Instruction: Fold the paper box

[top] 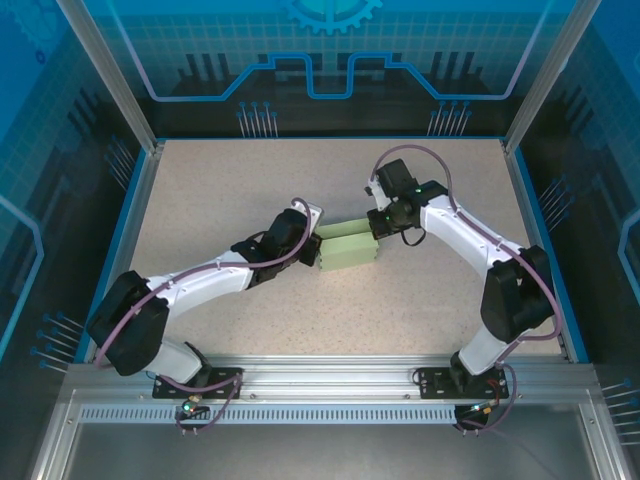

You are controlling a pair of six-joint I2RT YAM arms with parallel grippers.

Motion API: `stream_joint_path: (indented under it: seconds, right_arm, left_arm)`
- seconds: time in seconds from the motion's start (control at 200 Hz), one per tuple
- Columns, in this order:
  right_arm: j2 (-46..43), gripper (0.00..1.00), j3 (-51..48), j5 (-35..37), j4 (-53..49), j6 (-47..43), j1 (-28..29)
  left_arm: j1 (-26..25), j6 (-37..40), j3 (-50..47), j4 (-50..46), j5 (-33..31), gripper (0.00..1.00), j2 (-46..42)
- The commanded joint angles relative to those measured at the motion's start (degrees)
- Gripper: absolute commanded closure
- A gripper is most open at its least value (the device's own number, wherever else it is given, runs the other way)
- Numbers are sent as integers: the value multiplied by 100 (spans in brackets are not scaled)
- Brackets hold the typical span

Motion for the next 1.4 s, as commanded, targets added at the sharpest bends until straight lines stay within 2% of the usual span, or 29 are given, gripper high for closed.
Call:
stream_joint_path:
  seconds: [0.0,0.5,0.96,1.396]
  right_arm:
    - [-58,95,-283,-65,-137,394,199]
    - [-401,96,-1113,161,692,820,433]
    - [-580,97,-1733,326,1237,267,532]
    - [-822,98,-1593,322,1431,464,600]
  left_arm:
    - [-102,-286,200,-98,21,99,110]
    - [-107,-637,400,-479,66,100,187]
    - [-105,-830,474,-661,44,99,196]
    - [-106,-919,659,-709,-82,100,248]
